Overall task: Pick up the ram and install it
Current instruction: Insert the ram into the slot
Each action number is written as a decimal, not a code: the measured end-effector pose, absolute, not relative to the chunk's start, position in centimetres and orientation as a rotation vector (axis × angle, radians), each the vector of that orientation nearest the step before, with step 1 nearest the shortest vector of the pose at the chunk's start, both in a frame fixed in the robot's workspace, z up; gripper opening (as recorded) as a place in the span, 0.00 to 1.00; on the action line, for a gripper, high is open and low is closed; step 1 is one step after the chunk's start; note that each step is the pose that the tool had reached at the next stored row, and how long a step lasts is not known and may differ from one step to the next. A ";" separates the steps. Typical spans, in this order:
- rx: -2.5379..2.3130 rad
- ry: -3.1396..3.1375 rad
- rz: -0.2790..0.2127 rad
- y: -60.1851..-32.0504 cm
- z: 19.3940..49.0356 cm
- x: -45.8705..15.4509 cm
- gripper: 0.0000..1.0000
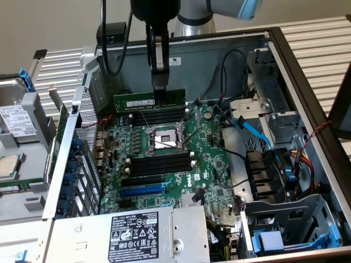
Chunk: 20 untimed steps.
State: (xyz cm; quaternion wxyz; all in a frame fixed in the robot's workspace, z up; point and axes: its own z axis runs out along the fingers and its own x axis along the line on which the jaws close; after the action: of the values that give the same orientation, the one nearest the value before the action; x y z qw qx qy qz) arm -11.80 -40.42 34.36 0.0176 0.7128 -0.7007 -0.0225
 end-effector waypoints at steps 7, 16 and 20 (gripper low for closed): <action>2.215 -2.177 -0.070 -40.4 33.1 -11.7 0.13; 2.215 -2.177 -0.070 -40.4 31.4 -11.7 0.13; 2.215 -2.177 -0.069 -40.5 30.8 -11.6 0.13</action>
State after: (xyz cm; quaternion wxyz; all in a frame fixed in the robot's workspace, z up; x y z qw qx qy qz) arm -11.64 -40.46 30.77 0.0176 0.7129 -0.7007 -0.0224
